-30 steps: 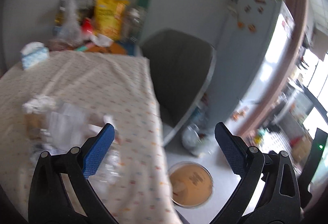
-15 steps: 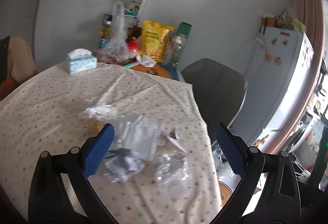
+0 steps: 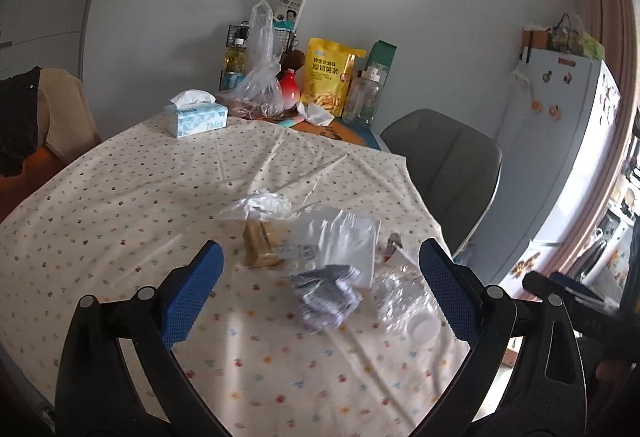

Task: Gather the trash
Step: 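Move both open tools back over the trash on the table, then grasp the crumpled printed paper with the left tool while the right tool grasps a white paper strip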

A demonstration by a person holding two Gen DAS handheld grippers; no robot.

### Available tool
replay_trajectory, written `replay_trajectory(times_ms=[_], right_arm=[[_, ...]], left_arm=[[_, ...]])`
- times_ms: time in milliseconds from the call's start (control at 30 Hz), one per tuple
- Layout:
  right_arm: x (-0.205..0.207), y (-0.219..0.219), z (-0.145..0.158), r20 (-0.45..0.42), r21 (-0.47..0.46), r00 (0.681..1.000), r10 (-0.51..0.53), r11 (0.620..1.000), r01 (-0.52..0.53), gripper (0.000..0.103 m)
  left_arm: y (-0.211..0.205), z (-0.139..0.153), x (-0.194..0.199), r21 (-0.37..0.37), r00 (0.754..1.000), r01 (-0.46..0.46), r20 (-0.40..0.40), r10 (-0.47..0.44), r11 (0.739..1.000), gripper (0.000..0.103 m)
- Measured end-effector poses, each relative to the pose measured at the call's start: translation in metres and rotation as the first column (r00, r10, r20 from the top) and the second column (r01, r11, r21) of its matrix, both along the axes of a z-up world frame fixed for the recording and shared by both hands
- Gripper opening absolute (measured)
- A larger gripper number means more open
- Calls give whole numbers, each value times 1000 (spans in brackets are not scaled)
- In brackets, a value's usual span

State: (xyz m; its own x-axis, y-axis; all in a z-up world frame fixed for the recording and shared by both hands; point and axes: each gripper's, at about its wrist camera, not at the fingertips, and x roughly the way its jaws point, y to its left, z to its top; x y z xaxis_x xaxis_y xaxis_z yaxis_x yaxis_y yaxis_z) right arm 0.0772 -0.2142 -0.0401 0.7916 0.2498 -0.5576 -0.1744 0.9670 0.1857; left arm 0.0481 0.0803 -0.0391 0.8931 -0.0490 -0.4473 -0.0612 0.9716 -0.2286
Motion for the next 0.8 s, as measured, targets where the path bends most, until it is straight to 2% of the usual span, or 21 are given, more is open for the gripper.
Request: replay_trajectory(times_ms=[133, 300, 800], right_arm=[[-1, 15, -1, 10, -28, 1000, 24, 999, -24, 95], [0, 25, -12, -24, 3, 997, 77, 997, -77, 95], [13, 14, -31, -65, 19, 994, 94, 996, -92, 95]], left_arm=[[10, -9, 1, -31, 998, 50, -44, -51, 998, 97], [12, -27, 12, -56, 991, 66, -113, -72, 996, 97], [-9, -59, 62, -72, 976, 63, -206, -77, 995, 97]])
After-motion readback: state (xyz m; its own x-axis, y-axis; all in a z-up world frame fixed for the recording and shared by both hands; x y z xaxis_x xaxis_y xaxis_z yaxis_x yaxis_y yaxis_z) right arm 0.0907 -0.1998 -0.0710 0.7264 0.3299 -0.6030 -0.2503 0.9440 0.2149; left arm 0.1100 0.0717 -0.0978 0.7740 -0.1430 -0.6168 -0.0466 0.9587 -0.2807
